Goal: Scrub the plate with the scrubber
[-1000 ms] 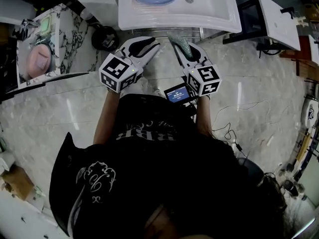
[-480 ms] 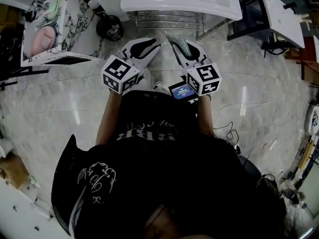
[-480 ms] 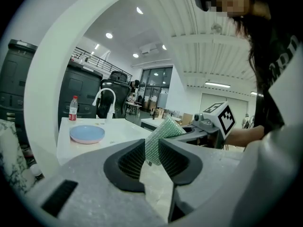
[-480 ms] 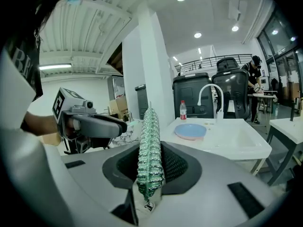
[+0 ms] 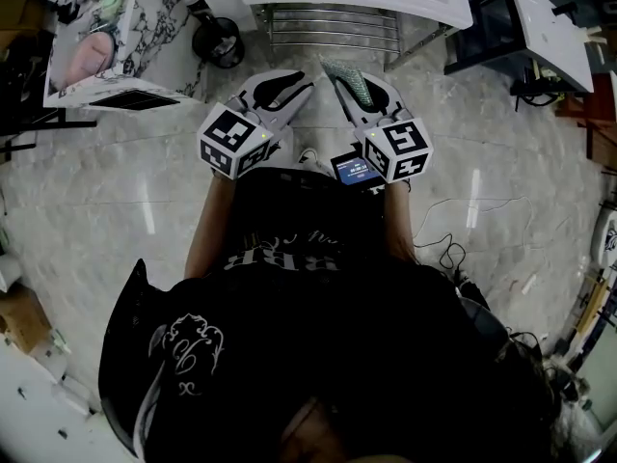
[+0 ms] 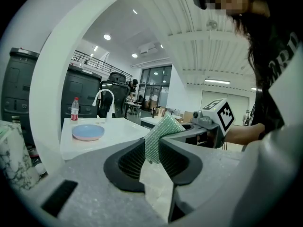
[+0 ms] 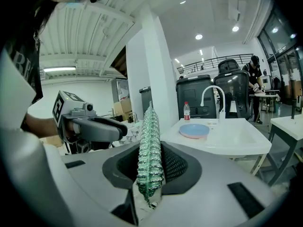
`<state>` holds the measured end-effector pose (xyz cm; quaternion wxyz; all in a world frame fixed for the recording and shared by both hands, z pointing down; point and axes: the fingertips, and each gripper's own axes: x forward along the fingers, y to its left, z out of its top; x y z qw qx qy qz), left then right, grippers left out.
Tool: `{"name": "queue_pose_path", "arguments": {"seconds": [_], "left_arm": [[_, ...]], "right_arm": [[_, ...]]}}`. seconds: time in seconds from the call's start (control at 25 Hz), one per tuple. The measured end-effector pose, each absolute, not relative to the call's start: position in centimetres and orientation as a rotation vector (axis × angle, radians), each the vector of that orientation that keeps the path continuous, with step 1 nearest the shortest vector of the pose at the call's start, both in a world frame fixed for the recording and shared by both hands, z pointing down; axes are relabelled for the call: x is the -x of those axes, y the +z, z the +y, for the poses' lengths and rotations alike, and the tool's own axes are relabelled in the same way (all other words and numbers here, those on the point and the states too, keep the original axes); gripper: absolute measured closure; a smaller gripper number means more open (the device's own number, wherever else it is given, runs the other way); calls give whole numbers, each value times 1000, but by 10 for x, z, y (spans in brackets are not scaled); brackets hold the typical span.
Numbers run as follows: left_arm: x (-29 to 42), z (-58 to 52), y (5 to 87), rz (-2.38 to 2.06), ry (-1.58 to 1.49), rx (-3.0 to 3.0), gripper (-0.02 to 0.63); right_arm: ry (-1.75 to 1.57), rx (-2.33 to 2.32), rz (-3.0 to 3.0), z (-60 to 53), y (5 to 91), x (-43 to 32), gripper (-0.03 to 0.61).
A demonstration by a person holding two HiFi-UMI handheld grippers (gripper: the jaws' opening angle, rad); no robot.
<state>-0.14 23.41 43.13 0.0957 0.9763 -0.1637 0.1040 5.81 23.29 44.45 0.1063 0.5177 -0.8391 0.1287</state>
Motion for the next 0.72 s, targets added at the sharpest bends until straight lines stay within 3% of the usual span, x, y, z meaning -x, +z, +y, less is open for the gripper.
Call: {"name": "queue_pose_path", "arguments": {"seconds": [0.72], "left_arm": [[9, 243, 432, -508, 335, -2906, 514]], "right_arm": [[339, -1547, -2453, 240, 440, -62, 486]]}}
